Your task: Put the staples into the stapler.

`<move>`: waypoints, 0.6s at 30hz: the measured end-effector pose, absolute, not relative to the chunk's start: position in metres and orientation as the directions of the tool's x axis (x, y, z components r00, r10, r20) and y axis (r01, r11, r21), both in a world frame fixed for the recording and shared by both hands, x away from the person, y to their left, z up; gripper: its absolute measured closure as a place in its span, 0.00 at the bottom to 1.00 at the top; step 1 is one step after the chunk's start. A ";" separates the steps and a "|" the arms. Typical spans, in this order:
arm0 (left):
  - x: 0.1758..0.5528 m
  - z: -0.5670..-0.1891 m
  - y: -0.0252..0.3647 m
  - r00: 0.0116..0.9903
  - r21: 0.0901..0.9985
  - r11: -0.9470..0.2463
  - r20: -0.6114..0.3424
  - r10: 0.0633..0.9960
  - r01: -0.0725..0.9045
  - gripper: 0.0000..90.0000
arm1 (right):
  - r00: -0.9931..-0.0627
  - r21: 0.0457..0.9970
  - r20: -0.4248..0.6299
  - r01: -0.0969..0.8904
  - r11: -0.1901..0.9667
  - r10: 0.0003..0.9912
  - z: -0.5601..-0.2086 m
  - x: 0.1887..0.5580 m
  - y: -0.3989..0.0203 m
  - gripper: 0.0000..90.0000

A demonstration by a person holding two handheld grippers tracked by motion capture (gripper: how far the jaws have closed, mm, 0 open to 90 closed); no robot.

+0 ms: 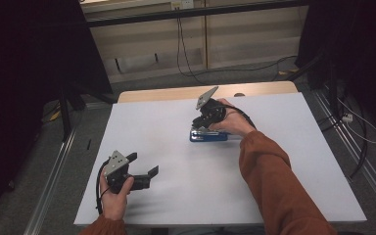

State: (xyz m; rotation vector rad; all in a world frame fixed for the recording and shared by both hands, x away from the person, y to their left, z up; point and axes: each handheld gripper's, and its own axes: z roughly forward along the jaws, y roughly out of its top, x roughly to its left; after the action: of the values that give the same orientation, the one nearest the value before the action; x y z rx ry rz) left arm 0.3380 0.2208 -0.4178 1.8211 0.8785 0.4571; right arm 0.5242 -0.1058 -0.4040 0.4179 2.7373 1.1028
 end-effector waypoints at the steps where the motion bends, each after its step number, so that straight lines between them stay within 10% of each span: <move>1: 0.338 -0.418 0.221 0.661 0.908 -0.213 -0.087 0.745 0.360 0.05 | -0.949 0.692 -0.049 0.191 0.696 0.310 -0.404 0.524 -0.106 0.88; 18: 0.338 -0.418 0.220 0.659 0.905 -0.215 -0.090 0.747 0.367 0.05 | -0.973 0.646 -0.068 0.125 0.753 0.219 -0.409 0.528 -0.105 0.88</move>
State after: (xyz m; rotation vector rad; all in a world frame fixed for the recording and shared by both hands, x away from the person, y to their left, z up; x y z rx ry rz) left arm 0.3380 0.2200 -0.4184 1.8237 0.8875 0.4523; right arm 0.5277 -0.1051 -0.4095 0.2770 2.8095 1.0206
